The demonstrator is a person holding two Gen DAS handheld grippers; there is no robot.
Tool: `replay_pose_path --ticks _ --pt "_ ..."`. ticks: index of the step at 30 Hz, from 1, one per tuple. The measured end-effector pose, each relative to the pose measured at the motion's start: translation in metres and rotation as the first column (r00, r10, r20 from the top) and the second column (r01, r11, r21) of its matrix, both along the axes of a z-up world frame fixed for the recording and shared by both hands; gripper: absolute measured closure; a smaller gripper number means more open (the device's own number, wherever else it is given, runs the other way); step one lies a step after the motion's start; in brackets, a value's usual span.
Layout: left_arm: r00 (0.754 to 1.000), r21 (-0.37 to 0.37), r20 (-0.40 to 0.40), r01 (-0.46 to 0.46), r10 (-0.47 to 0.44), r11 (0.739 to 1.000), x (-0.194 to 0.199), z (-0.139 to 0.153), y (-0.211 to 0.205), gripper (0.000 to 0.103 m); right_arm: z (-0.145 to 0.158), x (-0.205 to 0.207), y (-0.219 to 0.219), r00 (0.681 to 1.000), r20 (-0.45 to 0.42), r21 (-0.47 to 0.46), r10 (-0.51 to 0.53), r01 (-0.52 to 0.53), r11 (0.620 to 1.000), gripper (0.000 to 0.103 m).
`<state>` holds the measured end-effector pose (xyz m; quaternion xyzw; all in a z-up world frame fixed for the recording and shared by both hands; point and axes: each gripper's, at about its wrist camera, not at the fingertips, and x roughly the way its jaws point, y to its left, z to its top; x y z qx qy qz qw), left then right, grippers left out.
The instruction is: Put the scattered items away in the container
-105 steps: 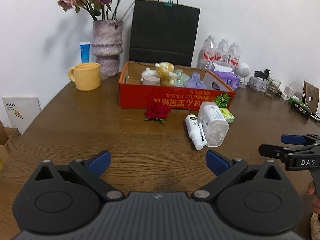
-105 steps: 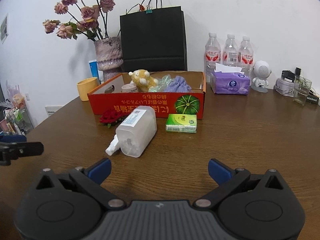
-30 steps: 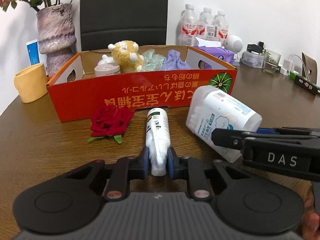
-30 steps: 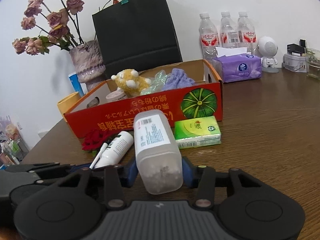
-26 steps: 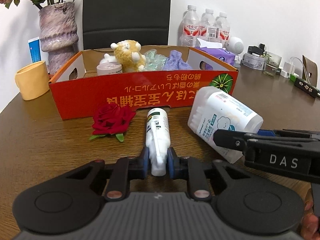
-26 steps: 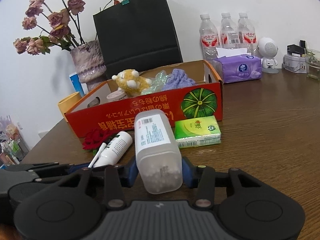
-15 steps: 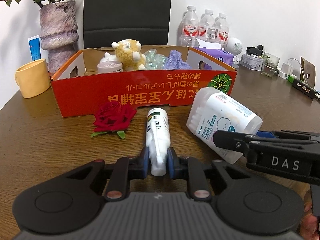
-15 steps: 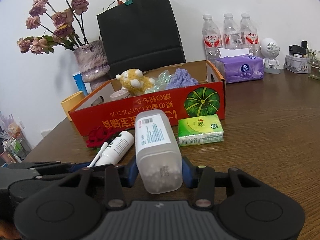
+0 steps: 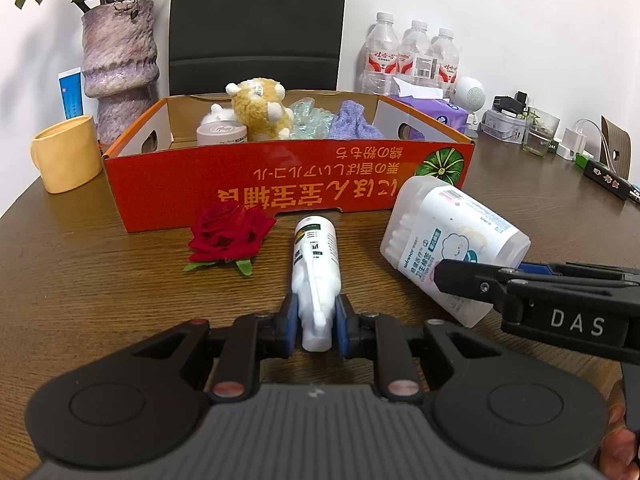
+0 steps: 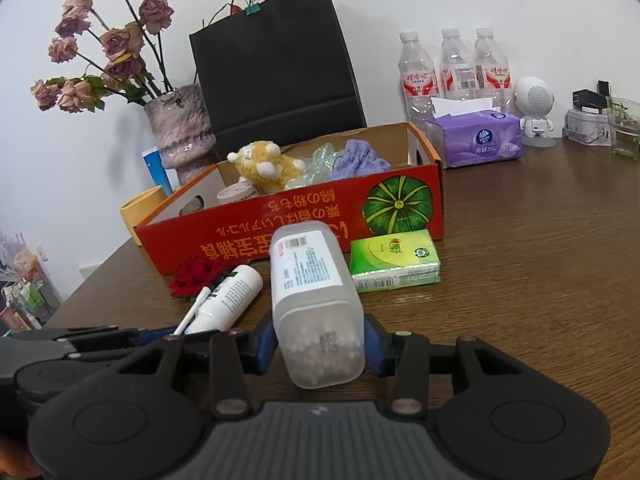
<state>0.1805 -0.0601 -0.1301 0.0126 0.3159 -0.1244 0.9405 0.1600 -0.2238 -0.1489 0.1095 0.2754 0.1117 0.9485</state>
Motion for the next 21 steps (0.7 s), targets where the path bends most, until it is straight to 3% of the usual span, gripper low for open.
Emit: replay_pose_path --ticks 21 --pt "0.999 -0.028 0.042 -0.016 0.017 0.999 -0.0079 0.0043 0.0060 0.084 0.0049 -0.0082 0.0020 0.999 0.051 -0.031 0.000 0.001 1.000 0.061"
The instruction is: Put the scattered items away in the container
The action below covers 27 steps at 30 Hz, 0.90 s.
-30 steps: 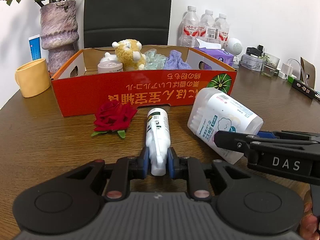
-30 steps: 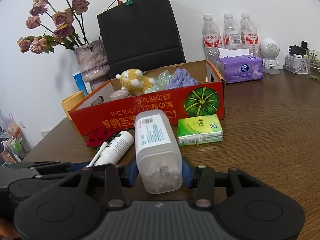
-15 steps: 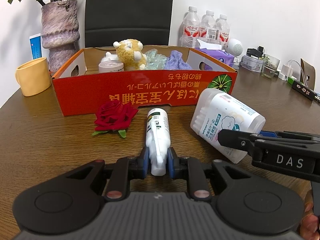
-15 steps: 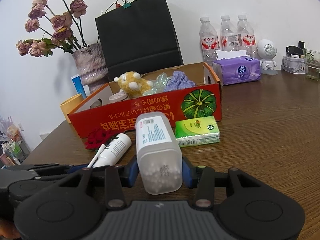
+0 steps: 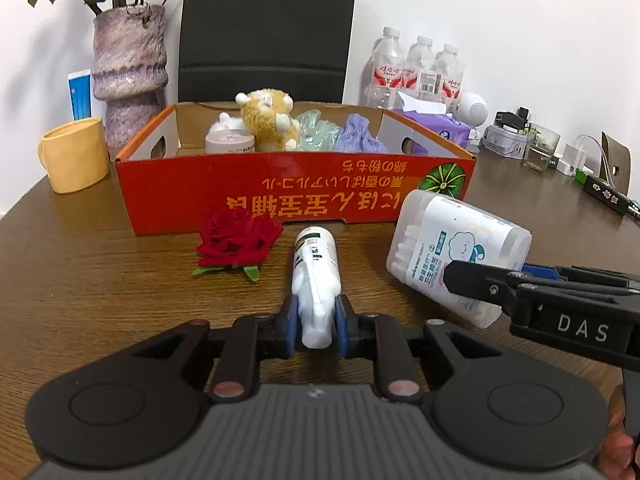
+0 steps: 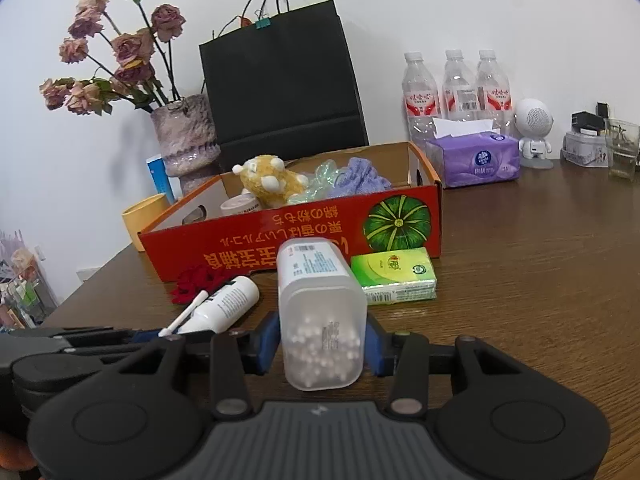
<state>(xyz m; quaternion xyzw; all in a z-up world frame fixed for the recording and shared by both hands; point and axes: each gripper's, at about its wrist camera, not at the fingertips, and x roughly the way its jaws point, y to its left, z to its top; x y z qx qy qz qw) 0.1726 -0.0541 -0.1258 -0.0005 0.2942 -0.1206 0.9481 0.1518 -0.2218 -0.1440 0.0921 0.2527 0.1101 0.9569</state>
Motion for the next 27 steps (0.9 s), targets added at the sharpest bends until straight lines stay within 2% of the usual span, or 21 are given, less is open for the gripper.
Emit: replay_pose_path --ticks 9,15,20,27 --pt "0.996 -0.012 0.093 -0.005 0.006 1.000 -0.026 0.015 0.003 0.084 0.012 -0.019 -0.006 0.999 0.040 0.028 0.001 -0.002 1.000 0.064" --pt "0.993 -0.008 0.115 -0.016 0.017 1.000 -0.033 0.017 0.003 0.084 0.015 -0.024 -0.004 0.999 0.046 0.012 0.005 -0.006 1.000 0.064" --pt "0.985 0.004 0.172 -0.023 0.022 1.000 -0.042 0.025 0.002 0.084 0.021 -0.030 -0.001 0.998 0.070 -0.004 0.001 -0.001 1.000 0.064" --pt "0.983 0.006 0.183 -0.032 0.030 0.999 -0.049 0.037 0.000 0.084 0.029 -0.034 -0.005 0.998 0.065 0.002 -0.010 0.010 1.000 0.064"
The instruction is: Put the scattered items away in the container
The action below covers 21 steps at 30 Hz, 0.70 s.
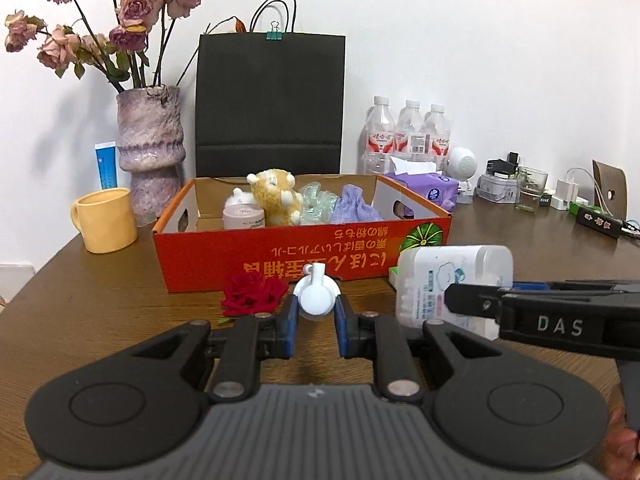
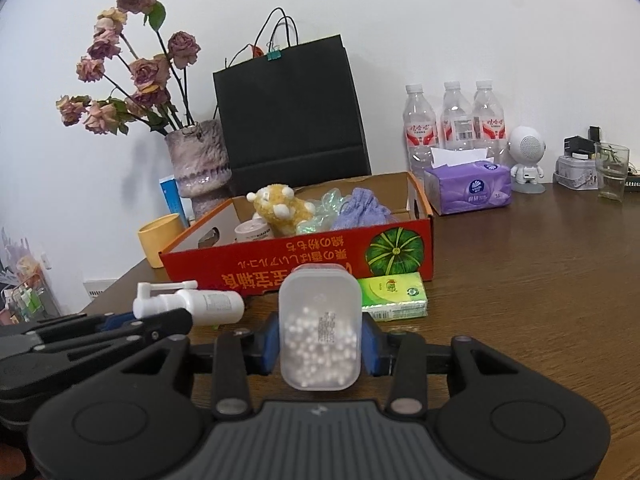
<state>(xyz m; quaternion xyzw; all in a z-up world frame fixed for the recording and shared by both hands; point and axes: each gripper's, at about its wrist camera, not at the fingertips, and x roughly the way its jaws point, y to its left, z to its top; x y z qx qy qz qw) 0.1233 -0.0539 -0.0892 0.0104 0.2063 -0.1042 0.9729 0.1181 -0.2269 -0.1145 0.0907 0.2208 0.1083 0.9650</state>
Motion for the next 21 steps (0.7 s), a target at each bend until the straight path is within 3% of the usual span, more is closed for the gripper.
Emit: replay_pose_path --ticks 13,21 --pt "1.000 -0.066 -0.025 0.016 -0.018 0.998 -0.012 0.042 0.021 0.084 0.054 -0.018 -0.013 0.998 0.061 -0.028 0.016 -0.014 1.000 0.064" --pt "0.998 -0.103 0.032 0.053 -0.050 0.993 -0.018 0.098 0.037 0.084 0.097 -0.012 -0.023 0.997 0.069 -0.059 0.017 -0.013 0.998 0.064"
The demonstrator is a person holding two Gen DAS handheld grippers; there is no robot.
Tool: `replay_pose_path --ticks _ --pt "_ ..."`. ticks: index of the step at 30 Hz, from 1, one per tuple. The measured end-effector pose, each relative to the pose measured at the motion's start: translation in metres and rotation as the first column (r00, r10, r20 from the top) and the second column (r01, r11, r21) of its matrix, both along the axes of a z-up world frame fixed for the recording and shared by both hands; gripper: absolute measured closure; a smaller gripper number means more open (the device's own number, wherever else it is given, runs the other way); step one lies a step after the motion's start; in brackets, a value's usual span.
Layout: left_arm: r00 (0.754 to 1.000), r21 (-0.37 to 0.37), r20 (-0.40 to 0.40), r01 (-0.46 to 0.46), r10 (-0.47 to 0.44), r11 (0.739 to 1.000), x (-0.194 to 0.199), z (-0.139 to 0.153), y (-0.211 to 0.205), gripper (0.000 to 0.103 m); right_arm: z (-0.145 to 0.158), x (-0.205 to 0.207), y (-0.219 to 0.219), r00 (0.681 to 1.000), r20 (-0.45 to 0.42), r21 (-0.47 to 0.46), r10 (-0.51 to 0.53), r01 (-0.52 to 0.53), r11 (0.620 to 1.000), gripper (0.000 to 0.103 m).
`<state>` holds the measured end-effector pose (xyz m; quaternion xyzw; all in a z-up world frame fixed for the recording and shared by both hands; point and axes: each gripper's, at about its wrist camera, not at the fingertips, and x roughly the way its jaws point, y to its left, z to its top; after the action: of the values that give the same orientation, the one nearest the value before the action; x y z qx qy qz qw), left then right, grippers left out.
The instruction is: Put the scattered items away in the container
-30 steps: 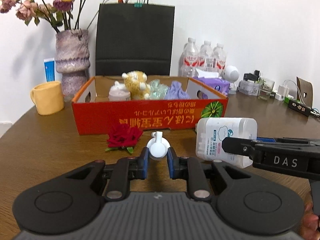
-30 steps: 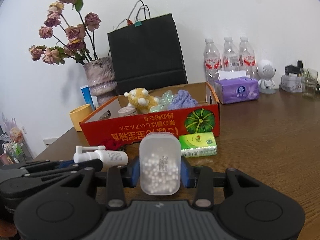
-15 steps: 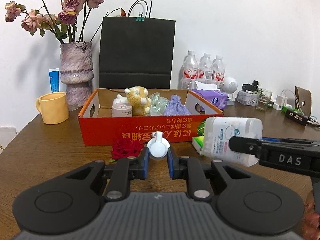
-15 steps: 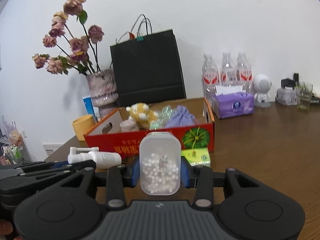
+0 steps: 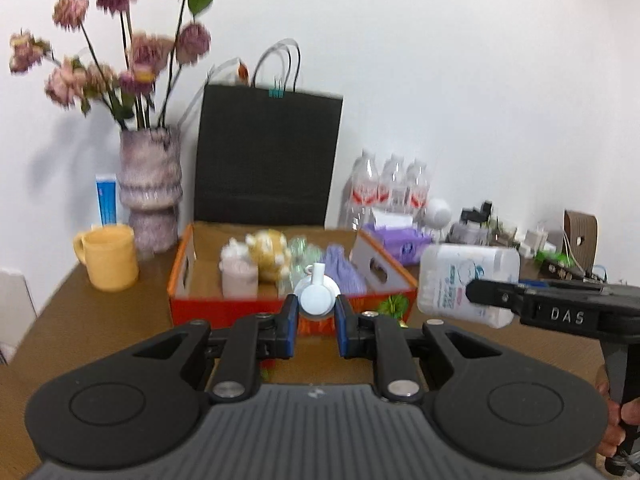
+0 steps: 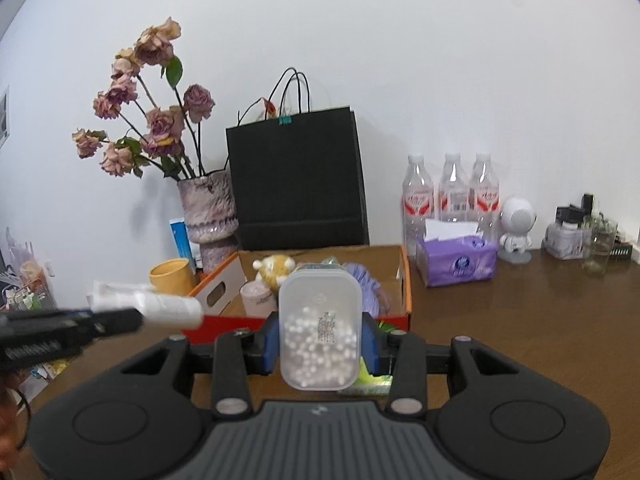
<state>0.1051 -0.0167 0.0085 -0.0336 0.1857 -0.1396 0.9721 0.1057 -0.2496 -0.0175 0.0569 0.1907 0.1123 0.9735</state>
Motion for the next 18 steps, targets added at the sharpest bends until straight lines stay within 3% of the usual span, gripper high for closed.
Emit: replay_pose_path --ticks 9,18 --pt "0.999 -0.026 0.044 -0.012 0.013 1.000 0.013 0.059 0.006 0.084 0.057 0.017 -0.007 0.999 0.040 -0.016 0.005 -0.004 1.000 0.064" --pt "1.000 -0.045 0.021 -0.008 0.009 0.999 0.045 0.087 -0.003 0.084 0.090 0.055 0.009 1.000 0.000 -0.047 0.024 -0.024 0.999 0.064"
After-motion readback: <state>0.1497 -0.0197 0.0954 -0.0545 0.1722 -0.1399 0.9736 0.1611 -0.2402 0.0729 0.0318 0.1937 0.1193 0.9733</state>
